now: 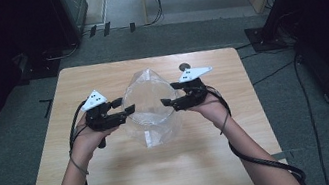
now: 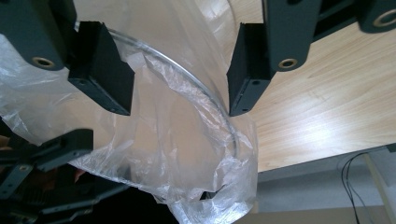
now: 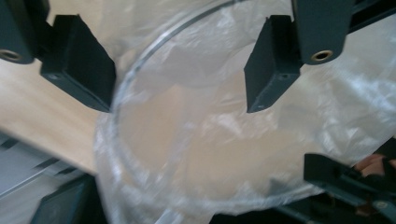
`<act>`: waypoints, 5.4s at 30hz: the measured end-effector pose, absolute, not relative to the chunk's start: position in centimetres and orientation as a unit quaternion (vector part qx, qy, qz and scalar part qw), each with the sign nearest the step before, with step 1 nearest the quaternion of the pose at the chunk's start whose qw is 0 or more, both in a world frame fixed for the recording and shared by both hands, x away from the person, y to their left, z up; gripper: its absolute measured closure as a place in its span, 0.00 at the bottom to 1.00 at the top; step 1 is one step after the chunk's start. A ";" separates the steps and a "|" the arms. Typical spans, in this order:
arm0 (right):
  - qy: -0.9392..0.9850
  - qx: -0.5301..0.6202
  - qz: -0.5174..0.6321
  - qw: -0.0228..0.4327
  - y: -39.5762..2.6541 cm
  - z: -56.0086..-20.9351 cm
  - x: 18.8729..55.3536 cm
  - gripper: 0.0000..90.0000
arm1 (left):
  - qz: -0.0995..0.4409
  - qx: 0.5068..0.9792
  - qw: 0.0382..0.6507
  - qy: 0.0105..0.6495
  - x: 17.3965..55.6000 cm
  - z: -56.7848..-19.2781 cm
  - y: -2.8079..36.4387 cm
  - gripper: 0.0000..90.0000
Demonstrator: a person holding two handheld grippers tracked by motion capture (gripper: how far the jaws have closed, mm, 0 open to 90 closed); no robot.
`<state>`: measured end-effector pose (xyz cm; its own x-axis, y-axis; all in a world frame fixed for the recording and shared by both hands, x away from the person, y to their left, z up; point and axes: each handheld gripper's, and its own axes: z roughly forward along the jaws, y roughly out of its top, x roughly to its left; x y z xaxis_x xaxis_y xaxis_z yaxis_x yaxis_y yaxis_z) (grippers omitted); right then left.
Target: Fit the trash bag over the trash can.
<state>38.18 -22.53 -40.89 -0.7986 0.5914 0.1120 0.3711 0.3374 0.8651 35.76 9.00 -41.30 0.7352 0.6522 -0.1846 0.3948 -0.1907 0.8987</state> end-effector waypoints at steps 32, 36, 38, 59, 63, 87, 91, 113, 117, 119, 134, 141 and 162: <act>0.806 0.247 0.529 0.094 -21.6 -37.1 38.1 0.48 | 0.142 0.747 0.560 0.329 34.2 -38.8 10.2 0.37; 0.806 0.248 0.532 0.074 -20.8 -37.0 38.8 0.48 | 0.154 0.752 0.550 0.328 34.1 -38.6 10.4 0.39; 0.812 0.239 0.527 0.077 -20.3 -36.8 39.0 0.48 | 0.154 0.754 0.547 0.330 34.1 -38.5 10.4 0.39; 0.856 0.201 0.473 0.051 -15.8 -35.9 41.1 0.67 | 0.114 0.755 0.554 0.332 34.6 -39.4 10.6 0.55; 0.871 0.193 0.451 0.040 -15.0 -36.3 41.2 0.74 | 0.111 0.754 0.554 0.334 34.6 -39.5 10.7 0.57; 0.976 0.056 0.209 -0.035 -12.0 -40.8 39.1 0.31 | 0.094 0.769 0.524 0.353 34.8 -40.8 10.4 0.63; 0.982 0.036 0.185 -0.021 -11.7 -40.8 39.1 0.31 | 0.100 0.775 0.514 0.354 34.7 -41.1 9.9 0.61; 0.966 -0.017 0.255 0.022 -10.4 -37.5 38.8 0.62 | 0.093 0.763 0.525 0.366 34.9 -41.2 10.0 0.65; 0.973 -0.028 0.229 -0.004 -8.4 -38.3 39.0 0.61 | 0.084 0.763 0.525 0.368 34.9 -41.2 10.1 0.69; 0.976 -0.026 0.217 -0.013 -7.8 -38.7 39.5 0.63 | 0.082 0.764 0.522 0.371 34.9 -41.3 10.1 0.71; 0.986 -0.073 0.141 0.056 -8.8 -40.7 40.0 0.36 | 0.081 0.766 0.518 0.371 34.9 -41.4 10.2 0.71; 0.985 -0.078 0.151 0.022 -11.0 -41.0 39.6 0.29 | 0.082 0.764 0.520 0.373 35.0 -41.4 10.2 0.70; 0.972 0.054 0.227 0.021 -9.1 -39.5 35.9 0.41 | 0.084 0.764 0.521 0.372 34.9 -41.5 10.0 0.65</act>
<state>35.91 -9.08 -39.51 -0.9932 0.1154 -0.0170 0.0960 0.8914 0.4430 34.92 10.01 -41.51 0.7085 0.6562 -0.2597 0.4814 -0.1803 0.8578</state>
